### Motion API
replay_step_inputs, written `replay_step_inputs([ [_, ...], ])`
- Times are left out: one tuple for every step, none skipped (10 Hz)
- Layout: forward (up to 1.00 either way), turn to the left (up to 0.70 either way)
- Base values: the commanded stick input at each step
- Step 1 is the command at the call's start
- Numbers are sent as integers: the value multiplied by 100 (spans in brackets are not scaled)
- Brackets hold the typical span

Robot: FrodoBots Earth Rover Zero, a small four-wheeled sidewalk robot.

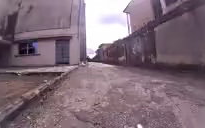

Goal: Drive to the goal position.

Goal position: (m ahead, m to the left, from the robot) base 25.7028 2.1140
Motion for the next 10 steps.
replay_step_inputs([
  [70,0],
  [70,0],
  [50,0],
  [50,0],
  [50,0],
  [50,0],
  [50,0],
  [50,0],
  [50,-24],
  [50,-50],
])
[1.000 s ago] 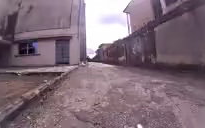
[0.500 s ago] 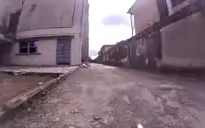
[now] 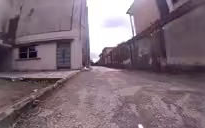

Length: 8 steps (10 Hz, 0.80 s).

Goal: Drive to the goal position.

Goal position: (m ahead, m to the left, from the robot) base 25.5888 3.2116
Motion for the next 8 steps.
replay_step_inputs([
  [50,-50],
  [50,-7],
  [50,-35],
  [50,-50],
  [50,-50],
  [50,0],
  [50,0],
  [50,0],
])
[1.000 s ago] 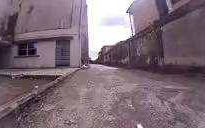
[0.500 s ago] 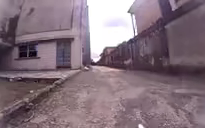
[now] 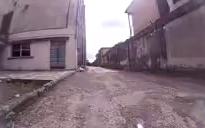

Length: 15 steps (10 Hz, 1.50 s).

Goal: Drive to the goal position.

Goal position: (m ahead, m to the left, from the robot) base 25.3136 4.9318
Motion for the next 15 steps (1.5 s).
replay_step_inputs([
  [50,0],
  [50,0],
  [50,0],
  [50,0],
  [50,-7],
  [50,-35],
  [50,-38],
  [50,-11],
  [50,0],
  [50,0],
  [50,0],
  [50,0],
  [50,0],
  [50,0],
  [50,0],
])
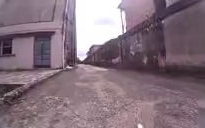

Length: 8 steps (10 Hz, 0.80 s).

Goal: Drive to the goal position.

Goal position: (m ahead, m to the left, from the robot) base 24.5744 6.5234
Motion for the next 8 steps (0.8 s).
replay_step_inputs([
  [50,0],
  [50,0],
  [50,0],
  [50,0],
  [50,0],
  [50,0],
  [50,0],
  [50,0],
])
